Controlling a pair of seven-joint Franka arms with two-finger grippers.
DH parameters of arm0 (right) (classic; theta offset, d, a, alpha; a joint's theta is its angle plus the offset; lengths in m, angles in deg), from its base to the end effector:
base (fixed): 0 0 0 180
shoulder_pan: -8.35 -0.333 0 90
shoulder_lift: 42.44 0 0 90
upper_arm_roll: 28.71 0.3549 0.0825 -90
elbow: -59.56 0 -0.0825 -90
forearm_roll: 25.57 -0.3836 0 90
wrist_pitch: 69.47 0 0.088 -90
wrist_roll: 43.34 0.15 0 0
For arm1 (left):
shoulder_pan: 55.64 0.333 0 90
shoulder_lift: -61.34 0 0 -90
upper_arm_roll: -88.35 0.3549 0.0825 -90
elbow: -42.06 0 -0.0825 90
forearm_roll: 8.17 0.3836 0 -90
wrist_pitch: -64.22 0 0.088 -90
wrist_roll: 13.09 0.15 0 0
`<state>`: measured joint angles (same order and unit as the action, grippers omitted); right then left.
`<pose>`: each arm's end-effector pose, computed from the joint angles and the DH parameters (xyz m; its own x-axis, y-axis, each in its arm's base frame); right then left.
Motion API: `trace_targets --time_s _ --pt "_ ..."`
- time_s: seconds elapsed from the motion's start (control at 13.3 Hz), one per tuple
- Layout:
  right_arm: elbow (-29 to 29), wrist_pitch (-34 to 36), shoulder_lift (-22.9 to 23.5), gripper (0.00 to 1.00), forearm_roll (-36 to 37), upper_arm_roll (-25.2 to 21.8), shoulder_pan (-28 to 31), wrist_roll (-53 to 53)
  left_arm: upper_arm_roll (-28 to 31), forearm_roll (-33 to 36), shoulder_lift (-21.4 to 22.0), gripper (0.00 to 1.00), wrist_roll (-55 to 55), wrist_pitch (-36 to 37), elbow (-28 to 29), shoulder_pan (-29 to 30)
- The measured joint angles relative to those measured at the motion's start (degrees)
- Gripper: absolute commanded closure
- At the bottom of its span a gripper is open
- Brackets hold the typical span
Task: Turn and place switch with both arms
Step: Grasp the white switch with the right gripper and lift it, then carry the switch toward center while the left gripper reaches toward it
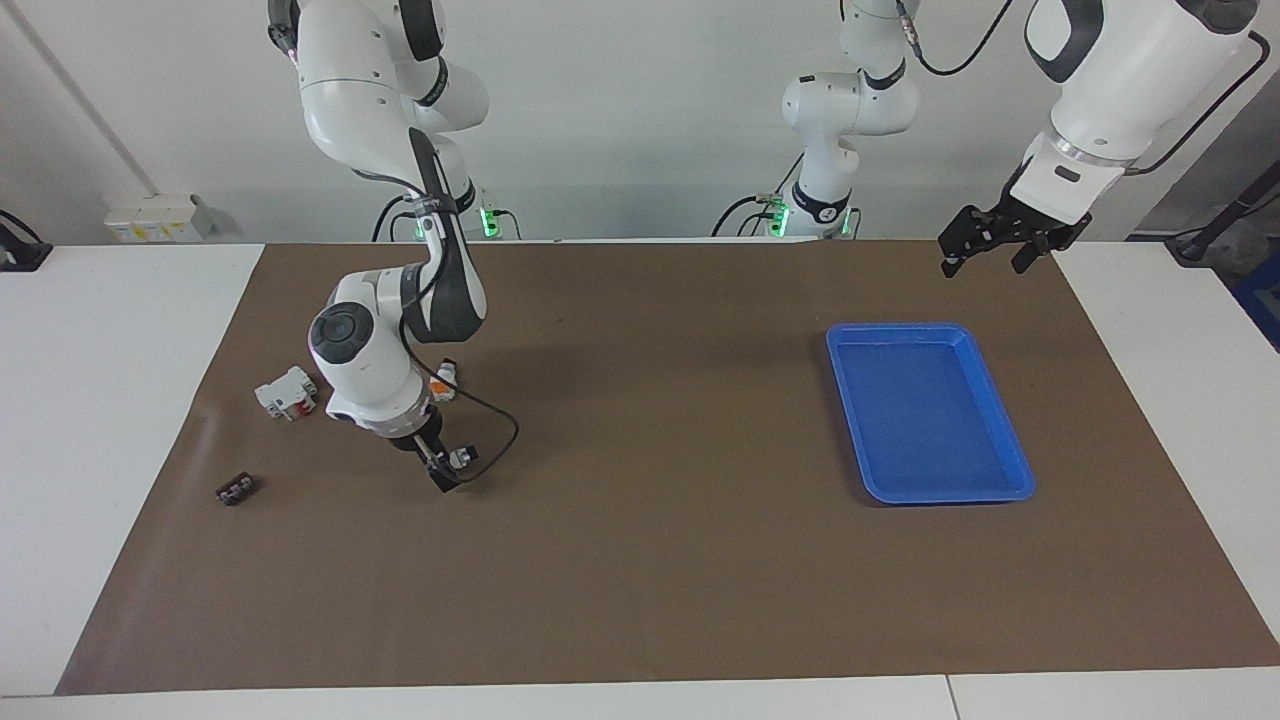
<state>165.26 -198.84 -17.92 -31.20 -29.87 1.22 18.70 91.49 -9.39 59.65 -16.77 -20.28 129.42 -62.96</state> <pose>0.6502 0.0747 0.2859 0.5058 -0.8601 -0.0666 -0.8624 -0.5059 -0.0166 0.5492 -0.0440 0.6177 0.9967 -0.0104 -0.0804 -0.0093 -0.9999 0.0145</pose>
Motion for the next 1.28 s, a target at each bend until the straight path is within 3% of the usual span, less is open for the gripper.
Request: trace_targets --time_s 0.38,0.68,0.9,1.06,1.28 --pt "-0.15 0.03 -0.01 1.00 -1.47 -0.05 0.52 -0.03 -0.17 -0.01 0.13 0.00 0.01 -0.15 0.11 0.03" --pt "-6.15 6.17 -0.38 1.00 -17.93 0.31 0.39 -0.73 0.04 -0.01 1.26 0.00 0.04 -0.28 2.52 0.24" --pt "-8.84 8.58 -0.91 1.00 -33.73 3.18 -0.26 2.10 0.47 -0.30 1.66 0.00 0.04 -2.17 3.25 1.21" --pt "-10.39 9.18 -1.21 1.00 -38.57 6.97 -0.35 8.78 0.52 -5.64 2.06 0.00 -0.04 -3.73 4.56 1.59" --pt "-12.72 9.26 -2.57 1.00 -38.99 14.10 -1.03 21.19 0.65 -16.88 3.29 0.01 -0.11 -6.38 7.83 2.57"
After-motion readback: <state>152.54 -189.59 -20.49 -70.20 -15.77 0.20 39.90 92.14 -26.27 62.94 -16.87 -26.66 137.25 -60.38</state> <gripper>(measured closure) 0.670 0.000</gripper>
